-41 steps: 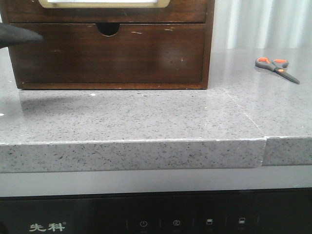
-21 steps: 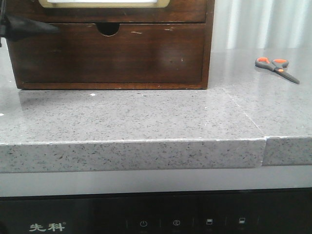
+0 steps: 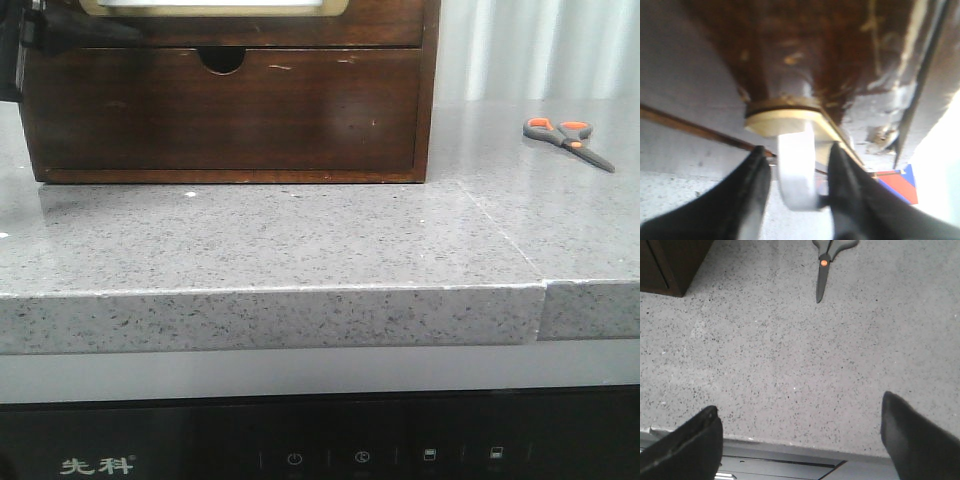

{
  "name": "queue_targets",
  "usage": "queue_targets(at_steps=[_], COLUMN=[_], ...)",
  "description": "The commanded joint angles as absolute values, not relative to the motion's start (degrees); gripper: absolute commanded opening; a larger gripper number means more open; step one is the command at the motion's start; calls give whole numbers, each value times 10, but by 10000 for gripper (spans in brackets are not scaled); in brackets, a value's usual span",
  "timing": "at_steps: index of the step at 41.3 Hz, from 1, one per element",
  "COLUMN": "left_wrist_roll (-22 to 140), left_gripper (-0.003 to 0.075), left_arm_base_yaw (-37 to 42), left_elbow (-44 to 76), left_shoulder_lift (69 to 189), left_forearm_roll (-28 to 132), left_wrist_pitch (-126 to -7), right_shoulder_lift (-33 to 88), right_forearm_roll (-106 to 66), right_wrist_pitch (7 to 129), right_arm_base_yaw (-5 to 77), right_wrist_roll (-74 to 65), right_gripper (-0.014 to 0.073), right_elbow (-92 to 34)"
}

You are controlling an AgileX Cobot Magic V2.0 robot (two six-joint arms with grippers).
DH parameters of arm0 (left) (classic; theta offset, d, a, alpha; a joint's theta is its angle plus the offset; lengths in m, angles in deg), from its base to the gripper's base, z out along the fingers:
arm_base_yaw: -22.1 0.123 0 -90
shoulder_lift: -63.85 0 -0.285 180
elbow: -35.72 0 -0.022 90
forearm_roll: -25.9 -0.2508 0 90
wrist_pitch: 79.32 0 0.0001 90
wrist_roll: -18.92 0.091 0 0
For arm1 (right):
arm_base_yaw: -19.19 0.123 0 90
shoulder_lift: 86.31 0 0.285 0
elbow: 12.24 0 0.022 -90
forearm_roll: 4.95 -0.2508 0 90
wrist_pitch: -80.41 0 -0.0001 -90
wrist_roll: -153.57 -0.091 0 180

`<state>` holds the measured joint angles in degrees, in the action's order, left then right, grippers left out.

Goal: Put scissors in drawer with both arms
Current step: 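Reach the left gripper to the drawer's white handle and grasp it, then pull the drawer open toward the robot with the left gripper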

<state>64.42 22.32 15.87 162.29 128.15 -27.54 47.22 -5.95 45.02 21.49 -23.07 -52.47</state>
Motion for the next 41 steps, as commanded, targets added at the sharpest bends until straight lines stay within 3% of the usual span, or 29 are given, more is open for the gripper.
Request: queue_targets(at_steps=[1, 10, 41], left_wrist_roll=[641, 664, 715], left_gripper=[171, 96, 99], left_arm_base_yaw=[219, 221, 221], left_elbow=[175, 172, -116], left_shoulder_lift=[1606, 1604, 1286], left_forearm_roll=[1325, 1325, 1325], left_wrist_pitch=[-247, -191, -191], right_shoulder_lift=[470, 470, 470], right_forearm_roll=[-56, -56, -56], right_wrist_pitch=[479, 476, 475], right_arm_base_yaw=[211, 211, 211], right_wrist_roll=[-231, -231, -231], right_gripper=[654, 654, 654], right_elbow=[-509, -509, -509])
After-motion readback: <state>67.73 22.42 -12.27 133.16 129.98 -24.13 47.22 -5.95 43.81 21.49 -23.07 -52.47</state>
